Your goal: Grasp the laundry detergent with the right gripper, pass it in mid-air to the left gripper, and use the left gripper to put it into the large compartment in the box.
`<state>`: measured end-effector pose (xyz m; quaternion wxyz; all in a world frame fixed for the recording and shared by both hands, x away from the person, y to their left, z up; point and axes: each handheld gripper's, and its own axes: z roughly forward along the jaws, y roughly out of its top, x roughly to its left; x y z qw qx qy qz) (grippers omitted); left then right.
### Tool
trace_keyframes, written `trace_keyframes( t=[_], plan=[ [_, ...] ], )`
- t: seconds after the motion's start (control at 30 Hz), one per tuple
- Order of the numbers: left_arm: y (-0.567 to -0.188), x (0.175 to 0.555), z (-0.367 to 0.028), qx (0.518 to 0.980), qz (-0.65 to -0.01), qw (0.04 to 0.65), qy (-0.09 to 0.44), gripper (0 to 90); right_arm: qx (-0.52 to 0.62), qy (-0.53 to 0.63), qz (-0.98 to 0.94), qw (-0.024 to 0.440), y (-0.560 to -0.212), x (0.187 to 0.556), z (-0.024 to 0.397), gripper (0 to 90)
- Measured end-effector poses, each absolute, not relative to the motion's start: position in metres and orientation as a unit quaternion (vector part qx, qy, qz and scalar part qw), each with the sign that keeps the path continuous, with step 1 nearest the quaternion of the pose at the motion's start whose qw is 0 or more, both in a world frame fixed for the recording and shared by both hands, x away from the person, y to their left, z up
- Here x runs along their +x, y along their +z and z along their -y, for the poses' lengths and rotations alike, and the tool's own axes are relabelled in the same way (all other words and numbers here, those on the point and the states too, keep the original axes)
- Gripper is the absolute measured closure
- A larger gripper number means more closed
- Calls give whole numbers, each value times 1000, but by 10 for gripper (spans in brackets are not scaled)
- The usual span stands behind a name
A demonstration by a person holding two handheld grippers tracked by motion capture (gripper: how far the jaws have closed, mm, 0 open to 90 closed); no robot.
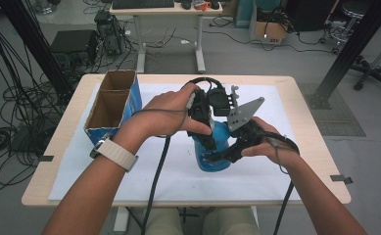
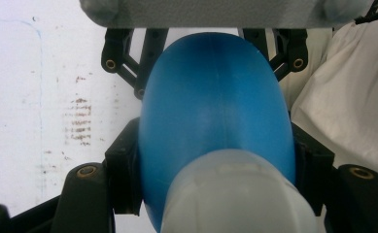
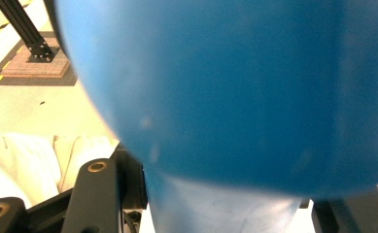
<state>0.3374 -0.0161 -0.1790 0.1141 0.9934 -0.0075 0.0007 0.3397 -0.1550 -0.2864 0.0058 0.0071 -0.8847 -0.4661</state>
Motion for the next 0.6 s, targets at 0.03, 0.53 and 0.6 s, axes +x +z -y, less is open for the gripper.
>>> trace_keyframes(
  t=[0.03,0.53,0.6],
  plan=[
    [-179,336,16,993,1,115,2,373,8,-466,885,7,-286,340,155,429],
    [-179,337,14,993,0,116,3,373,7,-465,885,6,-286,340,153,429],
    [-180,336,14,993,-5,122,2,373,8,-465,885,7,-286,340,153,429]
  ],
)
